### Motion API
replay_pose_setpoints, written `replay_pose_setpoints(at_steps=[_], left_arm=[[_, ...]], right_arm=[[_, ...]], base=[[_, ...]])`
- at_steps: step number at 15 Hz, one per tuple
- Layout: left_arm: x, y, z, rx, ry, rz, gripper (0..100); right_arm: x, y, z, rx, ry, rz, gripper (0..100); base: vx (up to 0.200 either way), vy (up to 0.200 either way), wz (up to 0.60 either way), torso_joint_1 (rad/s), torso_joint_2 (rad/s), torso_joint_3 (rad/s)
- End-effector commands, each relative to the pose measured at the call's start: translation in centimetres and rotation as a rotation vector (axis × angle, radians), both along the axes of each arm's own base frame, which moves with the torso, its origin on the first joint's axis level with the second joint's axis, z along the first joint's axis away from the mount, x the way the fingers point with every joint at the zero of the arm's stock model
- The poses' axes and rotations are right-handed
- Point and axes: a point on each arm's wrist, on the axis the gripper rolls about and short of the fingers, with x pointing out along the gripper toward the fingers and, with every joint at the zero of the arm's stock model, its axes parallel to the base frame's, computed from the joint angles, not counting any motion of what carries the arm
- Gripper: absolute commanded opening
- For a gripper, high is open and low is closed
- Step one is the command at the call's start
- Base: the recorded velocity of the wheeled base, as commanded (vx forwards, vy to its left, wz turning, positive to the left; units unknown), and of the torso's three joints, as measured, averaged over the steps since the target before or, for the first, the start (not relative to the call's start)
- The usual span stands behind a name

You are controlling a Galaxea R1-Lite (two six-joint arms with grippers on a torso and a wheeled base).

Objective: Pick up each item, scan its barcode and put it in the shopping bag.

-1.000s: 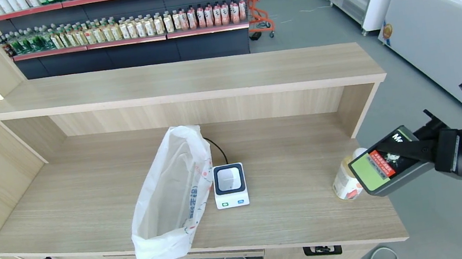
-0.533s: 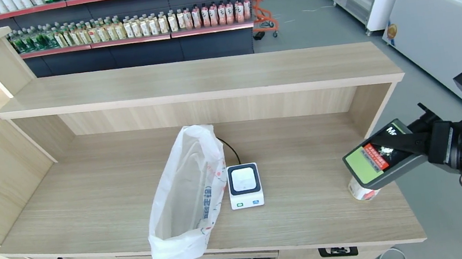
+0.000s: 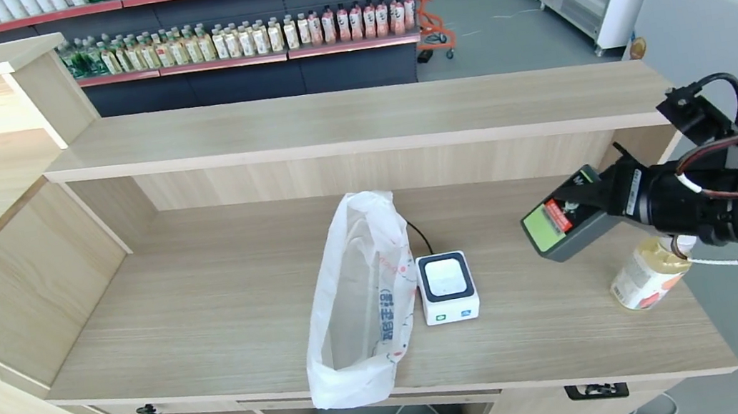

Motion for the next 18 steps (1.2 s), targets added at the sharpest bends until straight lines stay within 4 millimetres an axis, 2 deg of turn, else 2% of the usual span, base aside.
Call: replay_pose_setpoints(at_steps=[1,4,8,13,18], left_arm=[[0.0,0.0,0.0,0.000,-0.002,0.000,0],[0.0,0.0,0.0,0.000,0.000,0.000,0],[0.0,0.0,0.0,0.000,0.000,0.000,0],[0.0,0.0,0.0,0.000,0.000,0.000,0],[0.0,0.0,0.0,0.000,-0.002,0.000,0]], right_arm=[[4.1,1.5,-3.1,-0.020,0.060,0.006,0],[7.0,2.8,-6.3,-0.046,0.070,0.021,0],[9.1,3.6,-9.2,-0.065,0.103,0.024,0],[10.8,4.6,-10.5,-0.064,0.099,0.038,0],[12.1,6.3,-10.6,-0.058,0.074,0.067,0]], base=[[0.000,0.200,0.00,0.002,0.00,0.007],[0.000,0.000,0.00,0.000,0.00,0.000],[0.000,0.000,0.00,0.000,0.00,0.000],[0.000,0.000,0.00,0.000,0.00,0.000],[0.000,0.000,0.00,0.000,0.00,0.000]])
